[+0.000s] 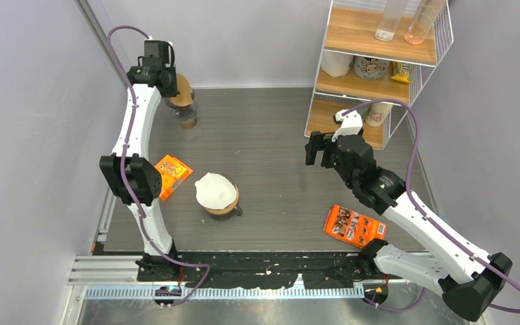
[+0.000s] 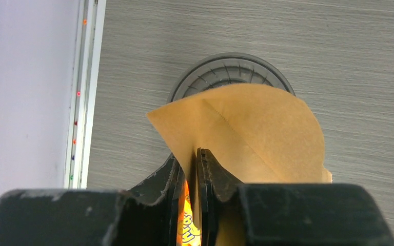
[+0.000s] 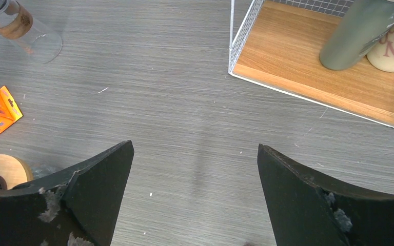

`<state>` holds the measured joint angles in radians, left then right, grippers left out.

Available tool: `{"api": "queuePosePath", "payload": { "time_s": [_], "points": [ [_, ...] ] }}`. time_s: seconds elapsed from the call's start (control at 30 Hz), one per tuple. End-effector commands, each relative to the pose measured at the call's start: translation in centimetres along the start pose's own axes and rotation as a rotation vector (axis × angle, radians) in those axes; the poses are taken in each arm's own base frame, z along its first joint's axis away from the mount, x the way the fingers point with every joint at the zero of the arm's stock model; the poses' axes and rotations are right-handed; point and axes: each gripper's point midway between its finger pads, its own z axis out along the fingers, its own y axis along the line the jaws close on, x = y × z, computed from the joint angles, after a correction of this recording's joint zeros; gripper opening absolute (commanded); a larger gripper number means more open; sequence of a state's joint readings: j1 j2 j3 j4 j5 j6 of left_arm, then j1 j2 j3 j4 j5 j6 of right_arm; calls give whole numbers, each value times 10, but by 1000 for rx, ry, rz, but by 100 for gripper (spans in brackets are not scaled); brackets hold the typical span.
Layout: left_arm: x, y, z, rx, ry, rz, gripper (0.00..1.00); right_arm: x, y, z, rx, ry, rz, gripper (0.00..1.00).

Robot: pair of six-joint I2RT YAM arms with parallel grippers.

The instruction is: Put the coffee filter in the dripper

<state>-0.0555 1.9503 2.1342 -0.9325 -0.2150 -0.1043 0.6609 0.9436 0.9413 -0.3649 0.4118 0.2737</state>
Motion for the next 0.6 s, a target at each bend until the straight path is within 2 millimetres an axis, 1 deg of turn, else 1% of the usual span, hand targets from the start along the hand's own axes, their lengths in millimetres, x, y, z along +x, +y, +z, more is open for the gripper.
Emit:
{"api": "queuePosePath", "payload": {
  "time_s": [0.0,0.2,0.3,0.4,0.5,0.57],
  "points": [
    [-8,9,-5,-41,-11,-45,21,-23,-1,-2,21,-58,39,97],
    [-12,6,-10,-16,-26,-56,26,-23,-1,0,26,-55,35,97],
    [-15,5,-15,-6,-41,-70,32,-23,0,1,23,-54,35,97],
    [-22,3,-24,9,-70,-86,38,-24,0,1,26,-54,33,97],
    [-29,4,-36,16,-101,-102,44,-25,0,1,27,-55,31,97],
    [-33,5,-47,20,-128,-111,50,-25,0,1,29,-57,32,97]
  ]
}}
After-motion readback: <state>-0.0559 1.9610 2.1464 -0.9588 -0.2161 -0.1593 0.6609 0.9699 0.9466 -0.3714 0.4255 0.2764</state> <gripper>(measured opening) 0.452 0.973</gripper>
